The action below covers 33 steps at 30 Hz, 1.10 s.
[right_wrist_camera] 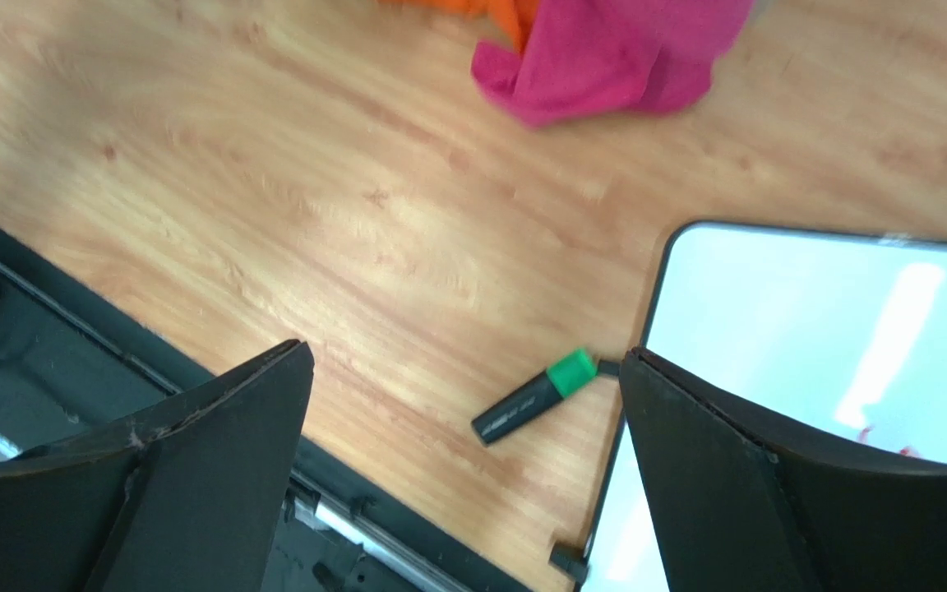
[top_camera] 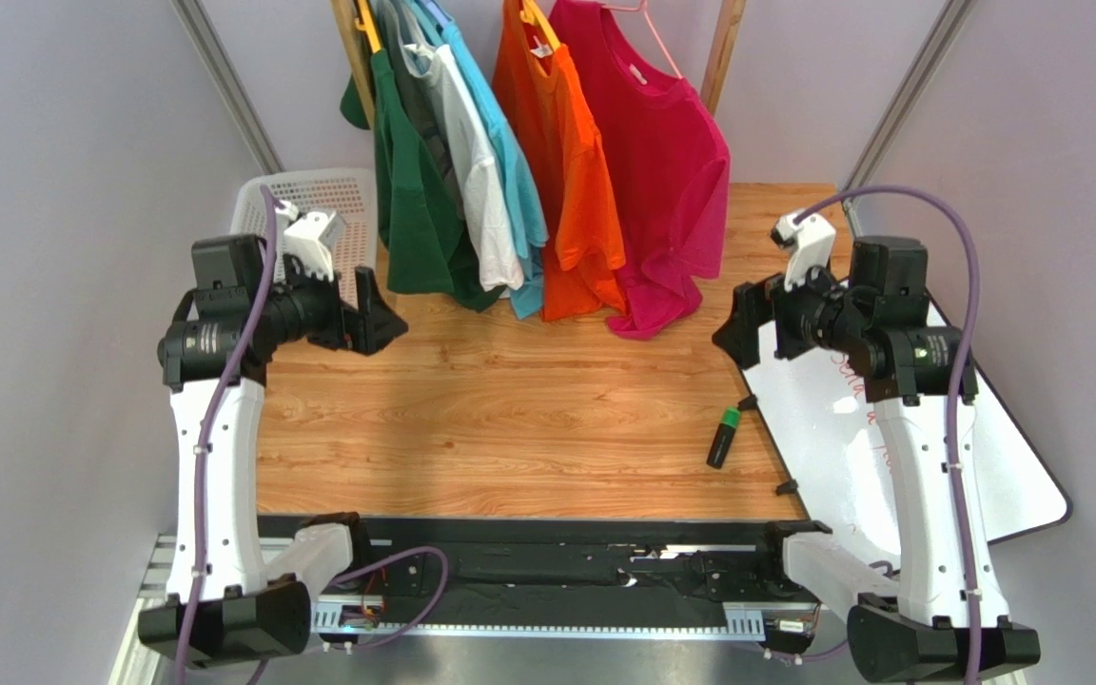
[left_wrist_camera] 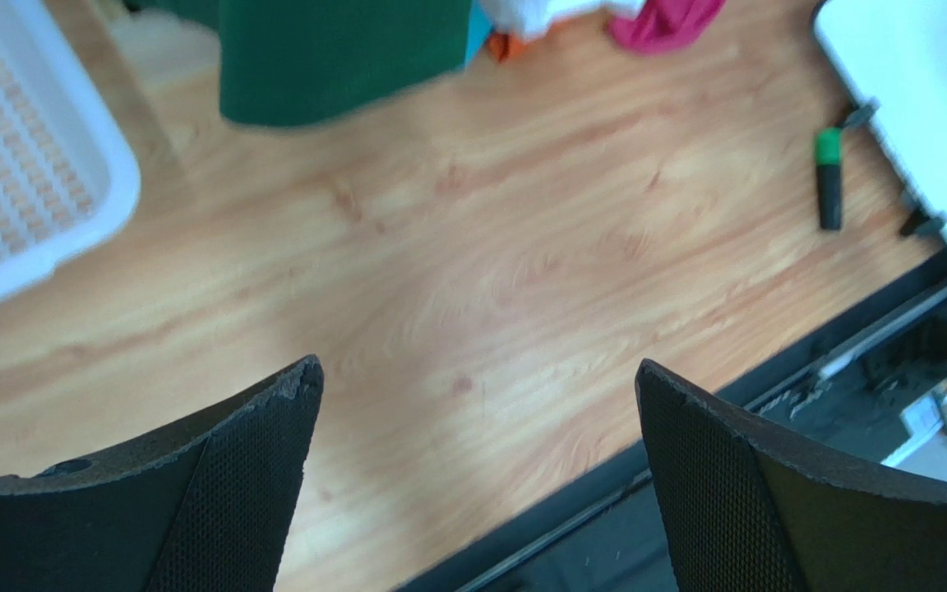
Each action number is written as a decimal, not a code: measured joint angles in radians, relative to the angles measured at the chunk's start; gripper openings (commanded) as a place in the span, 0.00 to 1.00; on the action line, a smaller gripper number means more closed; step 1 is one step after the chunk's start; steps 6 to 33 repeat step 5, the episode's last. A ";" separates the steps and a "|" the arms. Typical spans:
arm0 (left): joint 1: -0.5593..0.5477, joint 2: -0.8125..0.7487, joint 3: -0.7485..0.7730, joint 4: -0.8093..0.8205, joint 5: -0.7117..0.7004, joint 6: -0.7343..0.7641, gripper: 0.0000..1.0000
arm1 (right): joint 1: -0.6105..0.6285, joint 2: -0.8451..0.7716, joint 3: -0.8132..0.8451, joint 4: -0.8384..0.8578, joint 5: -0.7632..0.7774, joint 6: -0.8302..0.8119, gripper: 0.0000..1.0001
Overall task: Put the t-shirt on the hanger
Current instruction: Reset both arms
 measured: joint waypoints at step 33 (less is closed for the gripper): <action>-0.003 -0.156 -0.130 -0.085 -0.061 0.092 0.99 | 0.000 -0.072 -0.132 -0.038 0.002 -0.006 1.00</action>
